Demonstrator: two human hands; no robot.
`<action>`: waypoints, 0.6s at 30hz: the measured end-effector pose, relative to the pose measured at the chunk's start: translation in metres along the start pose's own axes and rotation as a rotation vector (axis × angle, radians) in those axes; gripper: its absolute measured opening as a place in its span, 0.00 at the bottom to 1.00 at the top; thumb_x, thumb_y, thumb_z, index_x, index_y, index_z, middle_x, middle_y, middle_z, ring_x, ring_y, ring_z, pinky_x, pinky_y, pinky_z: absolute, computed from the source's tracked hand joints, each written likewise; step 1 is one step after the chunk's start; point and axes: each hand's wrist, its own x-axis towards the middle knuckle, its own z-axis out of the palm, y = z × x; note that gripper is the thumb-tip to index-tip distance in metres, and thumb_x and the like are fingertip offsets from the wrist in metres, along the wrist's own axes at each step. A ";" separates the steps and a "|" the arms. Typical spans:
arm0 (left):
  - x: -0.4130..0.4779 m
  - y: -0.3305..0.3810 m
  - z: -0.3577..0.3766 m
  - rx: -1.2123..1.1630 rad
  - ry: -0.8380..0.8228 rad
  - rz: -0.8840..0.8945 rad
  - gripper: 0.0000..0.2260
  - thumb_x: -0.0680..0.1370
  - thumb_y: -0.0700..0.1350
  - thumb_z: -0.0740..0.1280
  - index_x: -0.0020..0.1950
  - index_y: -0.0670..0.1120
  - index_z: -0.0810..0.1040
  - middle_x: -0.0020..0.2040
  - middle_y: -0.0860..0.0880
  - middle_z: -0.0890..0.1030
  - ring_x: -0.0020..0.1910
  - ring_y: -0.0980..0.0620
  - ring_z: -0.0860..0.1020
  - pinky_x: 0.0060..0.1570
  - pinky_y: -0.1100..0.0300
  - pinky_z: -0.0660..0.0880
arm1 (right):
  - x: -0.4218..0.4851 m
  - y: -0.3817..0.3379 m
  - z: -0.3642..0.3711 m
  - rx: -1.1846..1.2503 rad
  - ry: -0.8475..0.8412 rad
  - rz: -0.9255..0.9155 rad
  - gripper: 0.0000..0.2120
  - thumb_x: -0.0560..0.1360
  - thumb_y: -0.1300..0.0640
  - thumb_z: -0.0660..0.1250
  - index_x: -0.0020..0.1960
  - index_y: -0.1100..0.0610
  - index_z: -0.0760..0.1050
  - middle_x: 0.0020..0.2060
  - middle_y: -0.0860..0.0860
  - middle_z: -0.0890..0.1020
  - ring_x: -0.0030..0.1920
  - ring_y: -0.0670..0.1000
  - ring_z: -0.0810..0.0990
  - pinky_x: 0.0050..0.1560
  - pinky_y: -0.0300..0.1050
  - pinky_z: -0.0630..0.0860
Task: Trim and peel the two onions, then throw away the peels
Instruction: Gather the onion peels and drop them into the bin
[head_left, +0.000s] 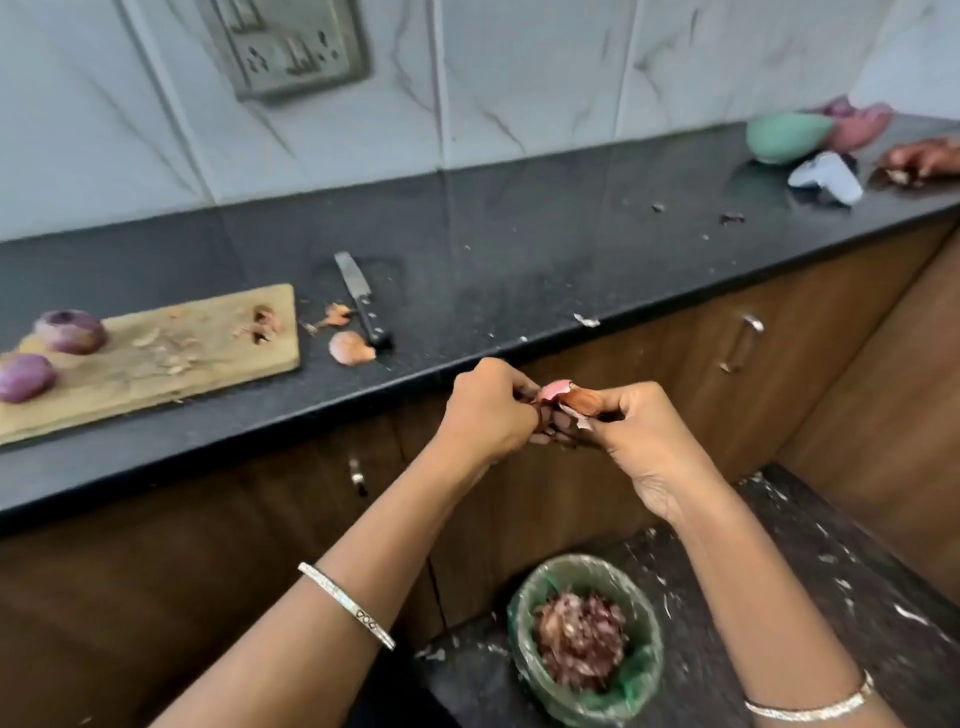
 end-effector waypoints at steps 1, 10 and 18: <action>0.003 -0.007 0.019 0.004 -0.026 -0.018 0.06 0.73 0.35 0.74 0.47 0.44 0.87 0.40 0.46 0.87 0.37 0.54 0.86 0.47 0.57 0.84 | -0.005 0.016 -0.011 -0.006 0.018 0.038 0.10 0.66 0.60 0.79 0.47 0.57 0.87 0.42 0.56 0.88 0.45 0.50 0.84 0.49 0.45 0.80; 0.020 -0.096 0.160 0.003 -0.300 -0.280 0.08 0.73 0.41 0.76 0.51 0.47 0.88 0.48 0.48 0.86 0.50 0.51 0.84 0.54 0.58 0.81 | -0.042 0.141 -0.072 0.084 0.019 0.374 0.07 0.67 0.68 0.76 0.44 0.60 0.86 0.39 0.55 0.87 0.38 0.46 0.84 0.38 0.35 0.79; 0.027 -0.176 0.246 -0.132 -0.536 -0.567 0.09 0.70 0.30 0.74 0.48 0.40 0.85 0.46 0.43 0.85 0.47 0.46 0.83 0.52 0.48 0.83 | -0.046 0.277 -0.091 -0.170 0.115 0.726 0.12 0.70 0.71 0.76 0.52 0.73 0.82 0.34 0.53 0.85 0.35 0.47 0.84 0.37 0.38 0.82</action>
